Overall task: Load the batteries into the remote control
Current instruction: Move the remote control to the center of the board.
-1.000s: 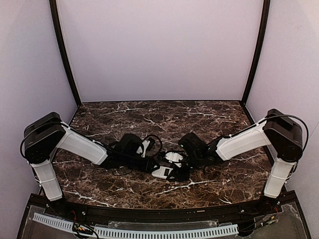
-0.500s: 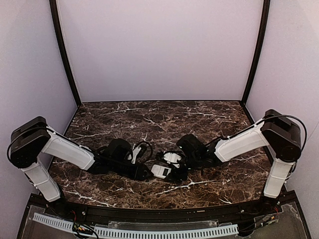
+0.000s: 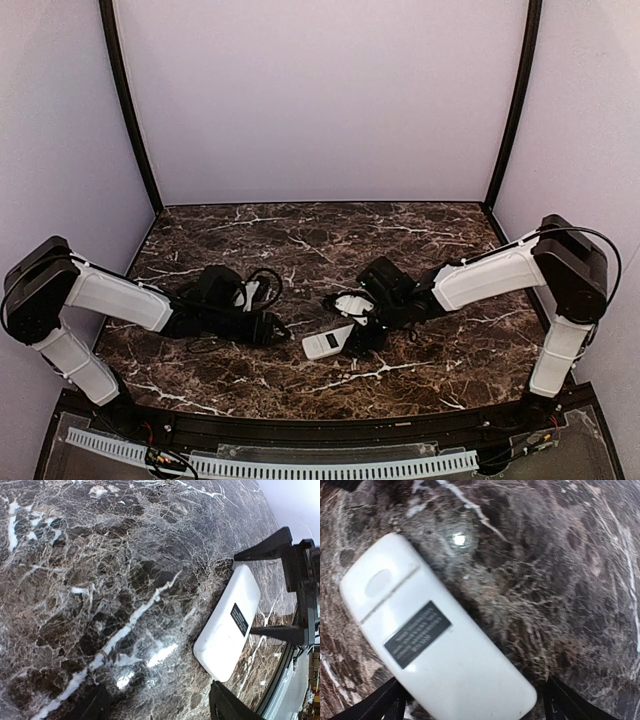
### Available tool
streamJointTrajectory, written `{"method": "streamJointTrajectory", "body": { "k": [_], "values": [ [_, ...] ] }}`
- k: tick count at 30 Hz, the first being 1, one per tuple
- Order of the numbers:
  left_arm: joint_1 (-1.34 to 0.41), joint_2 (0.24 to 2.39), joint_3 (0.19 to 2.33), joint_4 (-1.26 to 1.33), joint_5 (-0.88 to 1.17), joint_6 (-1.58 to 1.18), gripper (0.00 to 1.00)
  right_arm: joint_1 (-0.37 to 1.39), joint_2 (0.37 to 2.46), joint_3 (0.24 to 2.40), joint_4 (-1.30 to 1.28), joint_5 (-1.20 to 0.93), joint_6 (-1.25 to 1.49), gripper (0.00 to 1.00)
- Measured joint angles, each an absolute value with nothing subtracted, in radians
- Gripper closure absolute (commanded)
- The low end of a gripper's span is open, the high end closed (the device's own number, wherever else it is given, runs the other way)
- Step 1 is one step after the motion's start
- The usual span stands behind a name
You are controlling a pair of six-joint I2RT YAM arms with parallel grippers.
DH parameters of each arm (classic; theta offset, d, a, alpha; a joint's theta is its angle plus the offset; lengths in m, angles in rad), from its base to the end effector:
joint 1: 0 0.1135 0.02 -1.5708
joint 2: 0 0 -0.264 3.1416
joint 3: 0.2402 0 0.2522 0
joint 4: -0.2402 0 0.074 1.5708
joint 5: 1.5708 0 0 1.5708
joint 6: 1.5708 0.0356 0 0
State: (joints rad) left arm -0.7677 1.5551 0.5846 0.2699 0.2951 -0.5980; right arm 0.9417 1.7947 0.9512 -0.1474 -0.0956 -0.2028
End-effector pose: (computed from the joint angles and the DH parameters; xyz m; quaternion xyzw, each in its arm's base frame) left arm 0.1988 -0.2063 0.1396 0.1378 0.8885 -0.3665 0.2393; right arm 0.2010 0.2820 0.1363 -0.5298 0.7973 0.1458 0.2498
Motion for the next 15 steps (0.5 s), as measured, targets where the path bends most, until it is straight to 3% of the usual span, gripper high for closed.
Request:
{"method": "streamJointTrajectory", "body": {
  "k": [5, 9, 15],
  "values": [
    [-0.768, 1.541, 0.585, 0.252, 0.291, -0.573, 0.30, 0.890, 1.792, 0.971, -0.192, -0.047, -0.189, 0.07],
    [-0.768, 1.540, 0.582, 0.263, 0.307, -0.539, 0.37, 0.844, 1.790, 0.976, -0.212, -0.044, -0.176, 0.08],
    [-0.844, 1.487, 0.564, 0.275, 0.253, -0.379, 0.39, 0.783, 1.775, 0.974, -0.237, -0.143, -0.148, 0.10]
  ]
}}
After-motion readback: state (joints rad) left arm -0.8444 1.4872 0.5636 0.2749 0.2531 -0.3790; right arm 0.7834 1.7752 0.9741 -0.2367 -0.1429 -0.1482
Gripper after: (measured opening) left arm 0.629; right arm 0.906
